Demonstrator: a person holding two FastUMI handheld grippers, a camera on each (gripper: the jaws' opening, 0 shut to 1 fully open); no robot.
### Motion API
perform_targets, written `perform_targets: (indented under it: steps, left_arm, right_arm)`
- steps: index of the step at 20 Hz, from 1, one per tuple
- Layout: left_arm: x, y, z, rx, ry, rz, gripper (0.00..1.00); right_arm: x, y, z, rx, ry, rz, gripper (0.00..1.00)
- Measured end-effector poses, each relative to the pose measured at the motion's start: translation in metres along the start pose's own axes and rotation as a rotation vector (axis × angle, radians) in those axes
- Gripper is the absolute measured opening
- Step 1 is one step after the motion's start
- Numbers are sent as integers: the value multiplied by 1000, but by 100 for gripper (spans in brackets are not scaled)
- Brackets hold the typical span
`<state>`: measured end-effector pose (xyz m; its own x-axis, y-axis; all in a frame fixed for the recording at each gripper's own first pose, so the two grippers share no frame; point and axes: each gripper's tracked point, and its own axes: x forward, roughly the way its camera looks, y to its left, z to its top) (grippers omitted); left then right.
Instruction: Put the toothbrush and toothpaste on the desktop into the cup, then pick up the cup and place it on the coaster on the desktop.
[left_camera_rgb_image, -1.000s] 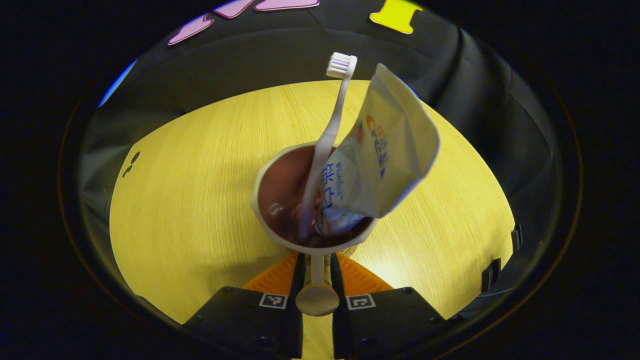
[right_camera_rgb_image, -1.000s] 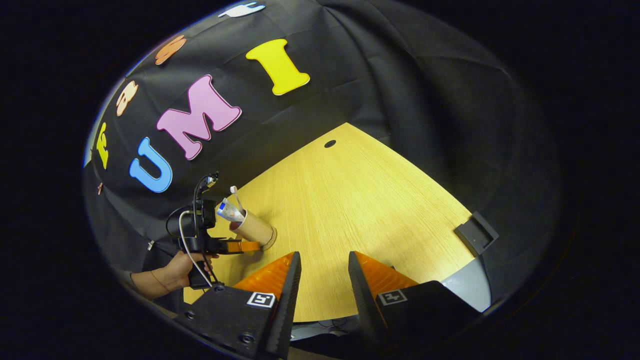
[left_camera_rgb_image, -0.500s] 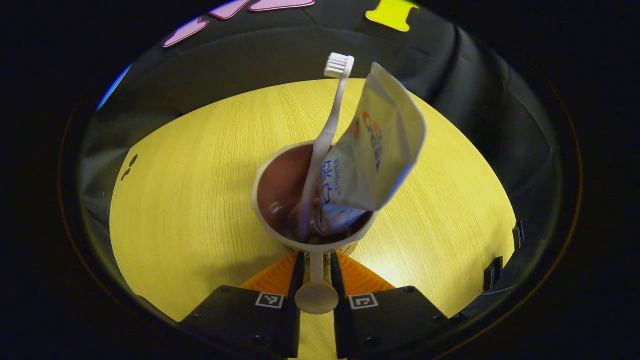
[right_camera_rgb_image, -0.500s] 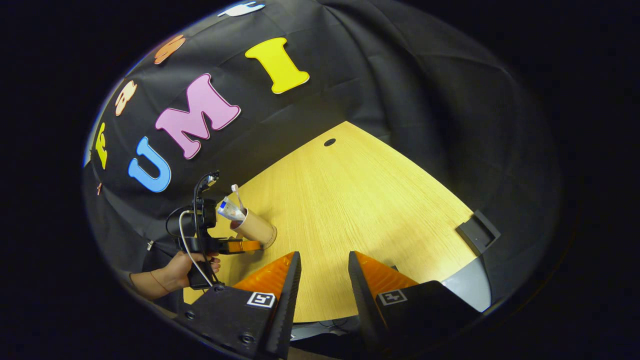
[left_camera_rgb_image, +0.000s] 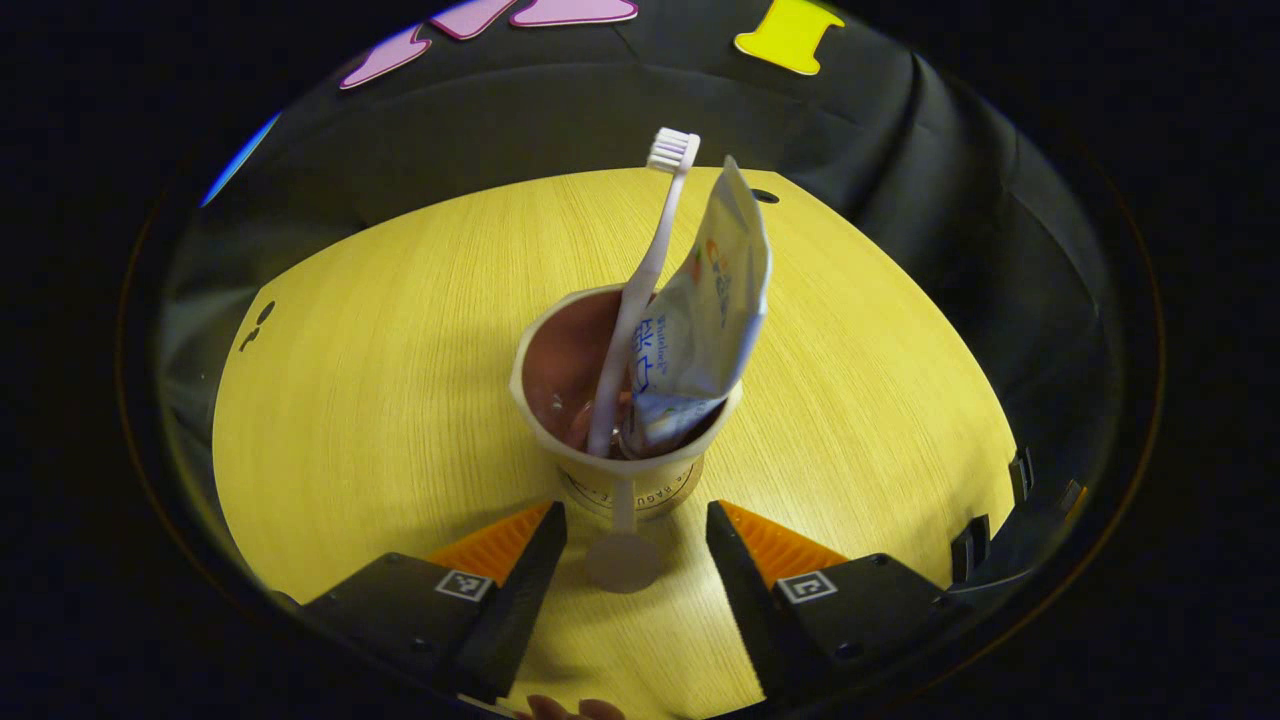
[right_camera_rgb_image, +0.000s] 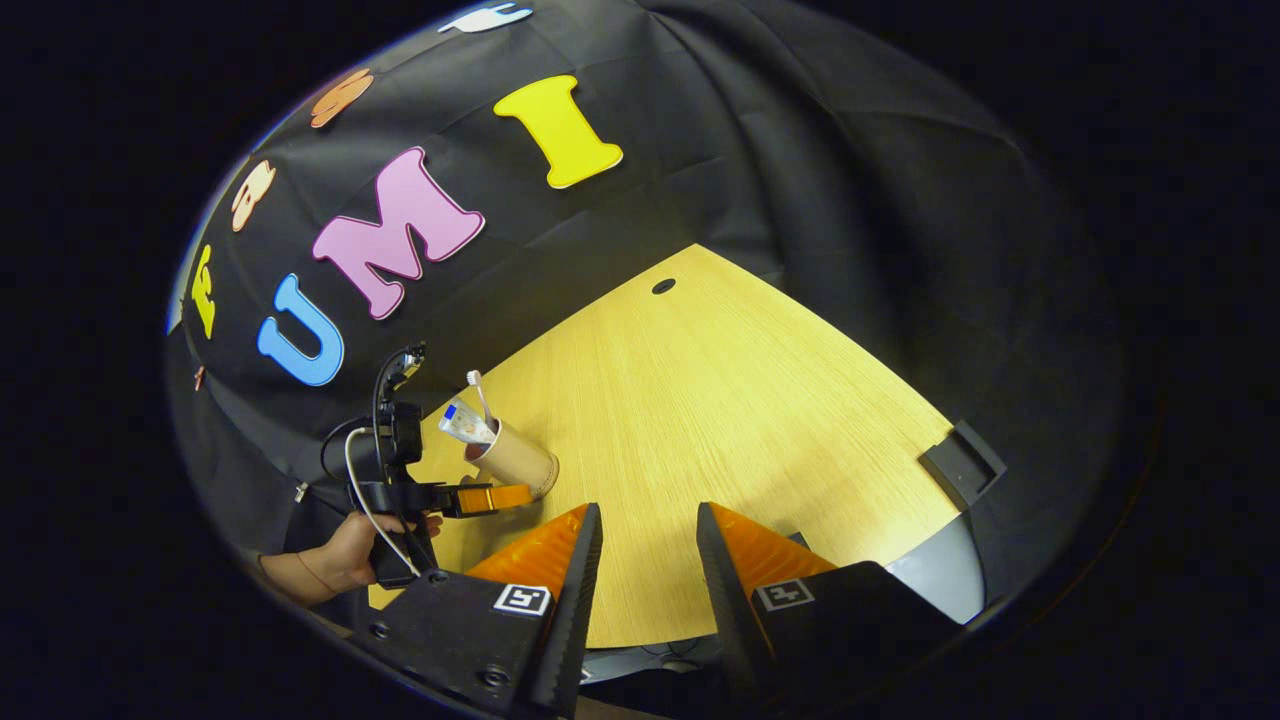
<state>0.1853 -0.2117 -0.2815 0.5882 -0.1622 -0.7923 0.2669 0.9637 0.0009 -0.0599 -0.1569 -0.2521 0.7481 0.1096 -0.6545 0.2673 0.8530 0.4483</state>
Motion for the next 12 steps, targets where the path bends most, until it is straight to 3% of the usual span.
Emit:
perform_targets:
  steps: [1, 3, 4, 5, 12]
  left_arm:
    - [-4, 1, 0, 1, -11, -5, 94]
    - [-13, 5, 1, 8, -32, 4, 96]
    - [-18, 7, 2, 8, -40, 5, 96]
    - [-23, 10, 2, 4, -49, 9, 96]
    - [-58, 35, -1, -48, -112, 13, 96]
  right_arm:
    - [1, 3, 0, -4, 0, 5, 59]
    - [3, 10, -2, -15, 2, 14, 59]
    - [4, 14, -3, -20, 3, 22, 49]
    - [6, 19, -5, -25, 8, 28, 59]
    - [20, 54, -15, -72, 34, 83, 64]
